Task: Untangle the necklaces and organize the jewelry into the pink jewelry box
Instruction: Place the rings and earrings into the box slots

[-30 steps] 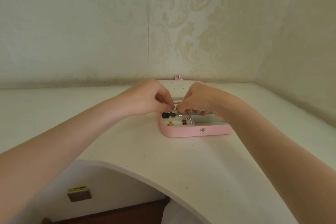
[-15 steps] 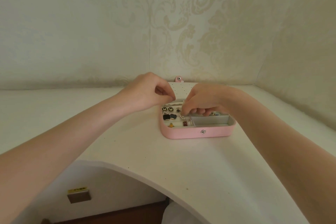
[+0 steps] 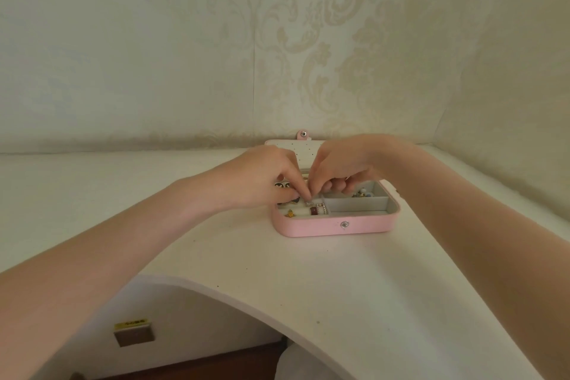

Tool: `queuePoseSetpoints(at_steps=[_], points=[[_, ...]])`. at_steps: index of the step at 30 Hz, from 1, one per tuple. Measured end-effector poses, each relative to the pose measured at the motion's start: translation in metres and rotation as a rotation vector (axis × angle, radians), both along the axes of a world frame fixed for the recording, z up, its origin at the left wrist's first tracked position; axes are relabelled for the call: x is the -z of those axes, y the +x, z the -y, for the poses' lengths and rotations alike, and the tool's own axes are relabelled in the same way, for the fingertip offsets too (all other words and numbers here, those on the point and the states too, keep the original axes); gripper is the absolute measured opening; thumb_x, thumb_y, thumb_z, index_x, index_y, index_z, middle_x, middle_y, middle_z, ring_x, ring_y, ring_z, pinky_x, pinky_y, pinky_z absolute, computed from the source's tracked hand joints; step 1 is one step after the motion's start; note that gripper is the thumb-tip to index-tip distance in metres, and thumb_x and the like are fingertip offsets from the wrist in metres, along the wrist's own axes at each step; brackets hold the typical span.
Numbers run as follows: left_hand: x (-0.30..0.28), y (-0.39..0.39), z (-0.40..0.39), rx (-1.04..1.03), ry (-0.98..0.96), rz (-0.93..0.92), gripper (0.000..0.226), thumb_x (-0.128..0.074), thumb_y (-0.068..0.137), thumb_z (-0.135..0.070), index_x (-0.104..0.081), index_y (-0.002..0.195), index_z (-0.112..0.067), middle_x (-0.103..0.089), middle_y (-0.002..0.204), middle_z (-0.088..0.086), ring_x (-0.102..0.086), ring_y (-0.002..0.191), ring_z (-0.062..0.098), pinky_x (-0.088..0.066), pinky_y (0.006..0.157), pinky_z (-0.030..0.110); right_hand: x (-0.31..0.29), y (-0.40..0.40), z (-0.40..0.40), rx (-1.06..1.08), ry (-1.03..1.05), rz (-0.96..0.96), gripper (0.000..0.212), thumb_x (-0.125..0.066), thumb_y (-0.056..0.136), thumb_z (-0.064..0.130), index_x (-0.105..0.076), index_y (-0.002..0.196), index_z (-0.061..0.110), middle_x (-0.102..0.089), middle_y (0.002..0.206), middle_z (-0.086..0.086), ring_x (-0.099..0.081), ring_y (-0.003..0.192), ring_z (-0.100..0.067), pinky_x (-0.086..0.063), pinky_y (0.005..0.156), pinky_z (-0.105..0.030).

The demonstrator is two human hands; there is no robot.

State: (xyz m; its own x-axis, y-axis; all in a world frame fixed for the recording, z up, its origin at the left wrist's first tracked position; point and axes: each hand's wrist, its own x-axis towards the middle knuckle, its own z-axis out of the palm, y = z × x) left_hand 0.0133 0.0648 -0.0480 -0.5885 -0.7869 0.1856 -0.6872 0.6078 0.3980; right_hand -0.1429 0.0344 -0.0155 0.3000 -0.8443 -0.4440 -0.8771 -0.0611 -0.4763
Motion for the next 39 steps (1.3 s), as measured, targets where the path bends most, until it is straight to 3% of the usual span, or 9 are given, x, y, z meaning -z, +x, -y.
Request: queuePoseSetpoints(at_steps=[3,8,15,21,29,32,34,37,39], points=[[0.001,0.001,0.001,0.022,0.014,0.020,0.026,-0.063,0.084,-0.008,-0.075,0.095,-0.029,-0.057,0.085,-0.008,-0.056,0.087,0.018,-0.041,0.083,0.030,-0.001,0.003,0.002,-0.016,0.005,-0.029,0.032,-0.066,0.080,0.005,-0.049,0.055,0.012,-0.042,0.052,0.001,-0.034,0.048,-0.012,-0.029,0.046,-0.020],[-0.001,0.006,0.003,0.083,0.039,0.014,0.024,-0.064,0.084,-0.006,-0.075,0.096,-0.024,-0.058,0.085,-0.024,-0.053,0.082,0.001,-0.040,0.086,0.020,-0.004,0.004,0.004,-0.036,0.010,-0.061,0.026,-0.069,0.079,0.007,-0.053,0.059,0.011,-0.046,0.058,0.000,-0.037,0.049,-0.011,-0.031,0.050,-0.021],[0.001,0.008,0.005,0.105,-0.005,0.031,0.024,-0.064,0.085,-0.007,-0.074,0.098,-0.025,-0.061,0.090,-0.017,-0.047,0.086,-0.001,-0.035,0.085,0.016,-0.002,0.006,0.003,-0.054,-0.066,-0.072,0.011,-0.070,0.079,0.009,-0.060,0.073,0.009,-0.048,0.060,0.002,-0.038,0.050,-0.011,-0.035,0.049,-0.019],[-0.002,0.006,0.005,0.083,0.018,0.039,0.025,-0.063,0.085,-0.007,-0.074,0.098,-0.026,-0.068,0.103,-0.010,-0.056,0.089,0.015,-0.040,0.088,0.031,-0.002,0.007,0.006,-0.052,-0.010,-0.067,0.023,-0.066,0.081,0.006,-0.055,0.061,0.011,-0.046,0.060,-0.001,-0.038,0.050,-0.013,-0.034,0.051,-0.020],[0.000,0.009,0.008,0.098,0.038,0.041,0.025,-0.064,0.084,-0.008,-0.075,0.095,-0.028,-0.059,0.091,-0.026,-0.058,0.092,0.025,-0.043,0.087,0.040,-0.003,0.002,0.005,-0.085,0.037,-0.055,0.023,-0.065,0.085,0.010,-0.055,0.065,0.012,-0.046,0.061,0.002,-0.040,0.052,-0.011,-0.034,0.049,-0.018],[0.000,0.009,0.008,0.113,0.028,0.034,0.025,-0.064,0.084,-0.008,-0.075,0.095,-0.028,-0.061,0.090,-0.024,-0.058,0.091,0.027,-0.043,0.086,0.040,-0.004,0.003,0.005,-0.103,0.046,-0.071,0.025,-0.065,0.086,0.010,-0.054,0.064,0.012,-0.046,0.059,0.002,-0.040,0.052,-0.011,-0.034,0.051,-0.019],[0.000,0.009,0.008,0.118,0.034,0.027,0.026,-0.063,0.085,-0.006,-0.075,0.096,-0.026,-0.063,0.091,-0.020,-0.058,0.091,0.023,-0.042,0.087,0.037,-0.004,0.006,0.005,-0.103,0.041,-0.100,0.026,-0.065,0.086,0.009,-0.054,0.062,0.012,-0.046,0.059,0.002,-0.040,0.052,-0.011,-0.033,0.052,-0.019],[0.002,0.010,0.010,0.134,0.015,0.039,0.027,-0.062,0.086,-0.007,-0.074,0.098,-0.028,-0.060,0.095,-0.020,-0.046,0.089,-0.006,-0.034,0.084,0.010,-0.004,0.011,0.005,-0.088,0.028,-0.133,0.025,-0.064,0.085,0.008,-0.054,0.062,0.011,-0.045,0.060,0.000,-0.039,0.051,-0.012,-0.033,0.052,-0.020],[0.003,0.011,0.011,0.132,-0.014,0.061,0.027,-0.062,0.087,-0.009,-0.073,0.099,-0.031,-0.052,0.092,-0.028,-0.037,0.086,-0.012,-0.026,0.078,0.004,-0.004,0.014,0.005,-0.080,0.013,-0.146,0.022,-0.066,0.083,0.009,-0.055,0.064,0.011,-0.047,0.061,0.000,-0.039,0.050,-0.012,-0.035,0.053,-0.021]])
